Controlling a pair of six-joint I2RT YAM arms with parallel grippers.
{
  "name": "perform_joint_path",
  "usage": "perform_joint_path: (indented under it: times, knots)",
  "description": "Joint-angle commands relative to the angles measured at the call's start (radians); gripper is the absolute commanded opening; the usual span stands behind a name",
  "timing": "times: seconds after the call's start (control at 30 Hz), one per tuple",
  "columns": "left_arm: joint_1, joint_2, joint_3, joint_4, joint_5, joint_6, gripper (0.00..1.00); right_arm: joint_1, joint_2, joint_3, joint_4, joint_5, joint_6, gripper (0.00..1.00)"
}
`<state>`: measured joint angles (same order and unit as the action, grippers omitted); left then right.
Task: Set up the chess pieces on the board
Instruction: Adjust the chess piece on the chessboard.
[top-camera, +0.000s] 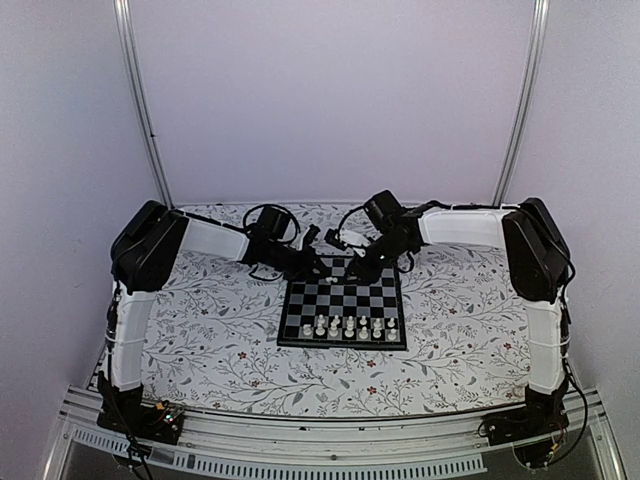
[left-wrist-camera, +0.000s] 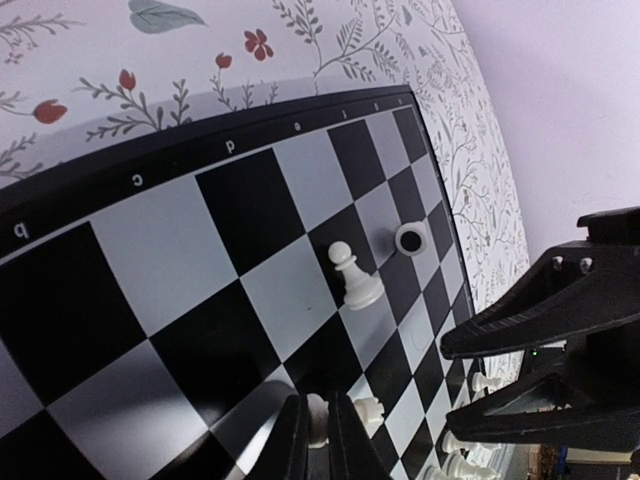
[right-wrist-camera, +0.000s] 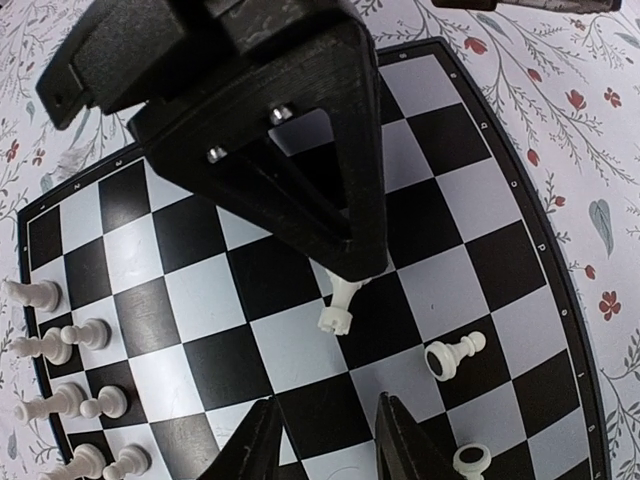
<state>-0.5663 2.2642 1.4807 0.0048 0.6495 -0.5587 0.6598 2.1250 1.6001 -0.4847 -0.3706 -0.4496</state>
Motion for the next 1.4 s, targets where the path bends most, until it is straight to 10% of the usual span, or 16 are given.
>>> perform_joint_path:
  times: [0.0,0.53,1.0,1.37]
  knots:
    - [0.013,-0.013,-0.023,0.025,0.019,-0.015,0.1,0.038,0.044,0.046,0.011,0.052,0.019,0.35]
    - [0.024,-0.002,-0.024,0.046,0.053,-0.027,0.11,0.047,0.149,0.142,0.017,0.075,0.095,0.35]
    - [0.025,-0.013,-0.023,0.046,0.049,-0.025,0.18,0.047,0.175,0.163,0.012,0.037,0.084,0.0]
    - [0.029,-0.275,0.025,-0.212,-0.192,0.062,0.31,0.047,-0.021,0.097,-0.297,0.218,-0.153,0.0]
